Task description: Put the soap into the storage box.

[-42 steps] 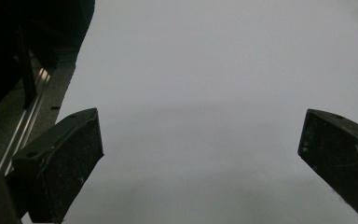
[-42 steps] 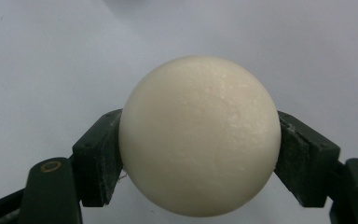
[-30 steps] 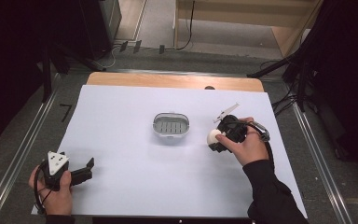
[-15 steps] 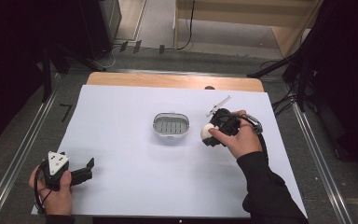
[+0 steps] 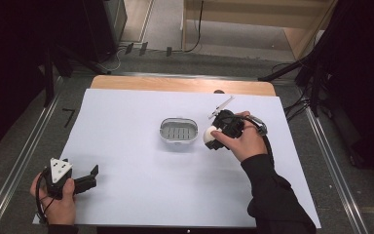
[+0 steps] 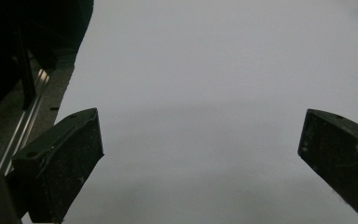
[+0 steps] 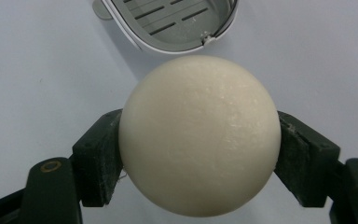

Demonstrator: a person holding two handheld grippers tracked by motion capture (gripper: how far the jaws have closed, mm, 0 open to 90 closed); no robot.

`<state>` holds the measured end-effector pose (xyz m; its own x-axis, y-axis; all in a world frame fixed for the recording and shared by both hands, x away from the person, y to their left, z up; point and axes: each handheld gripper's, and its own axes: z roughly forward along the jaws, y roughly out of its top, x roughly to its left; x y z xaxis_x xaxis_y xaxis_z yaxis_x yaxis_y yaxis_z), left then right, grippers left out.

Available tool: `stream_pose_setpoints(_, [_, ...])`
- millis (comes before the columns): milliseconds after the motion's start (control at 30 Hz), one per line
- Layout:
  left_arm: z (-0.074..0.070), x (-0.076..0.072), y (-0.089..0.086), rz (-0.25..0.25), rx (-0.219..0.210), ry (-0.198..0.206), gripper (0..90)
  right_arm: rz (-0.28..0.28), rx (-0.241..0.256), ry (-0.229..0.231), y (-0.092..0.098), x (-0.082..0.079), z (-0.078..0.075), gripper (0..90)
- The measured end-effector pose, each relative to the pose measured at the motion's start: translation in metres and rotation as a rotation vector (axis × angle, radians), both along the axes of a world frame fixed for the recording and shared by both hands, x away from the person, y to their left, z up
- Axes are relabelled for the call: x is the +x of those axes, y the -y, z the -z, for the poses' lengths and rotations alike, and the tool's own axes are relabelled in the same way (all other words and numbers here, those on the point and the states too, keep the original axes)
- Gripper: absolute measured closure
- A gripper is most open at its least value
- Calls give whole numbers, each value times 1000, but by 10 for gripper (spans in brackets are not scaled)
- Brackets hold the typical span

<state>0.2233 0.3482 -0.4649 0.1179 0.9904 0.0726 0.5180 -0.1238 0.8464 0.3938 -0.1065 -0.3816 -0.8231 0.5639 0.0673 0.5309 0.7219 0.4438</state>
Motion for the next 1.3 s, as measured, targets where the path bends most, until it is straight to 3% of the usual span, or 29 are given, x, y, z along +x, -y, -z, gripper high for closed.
stream_pose_setpoints(1300, [0, 0, 0, 1, -4, -4, 2, -68, 29, 10, -48, 13, -9, 255])
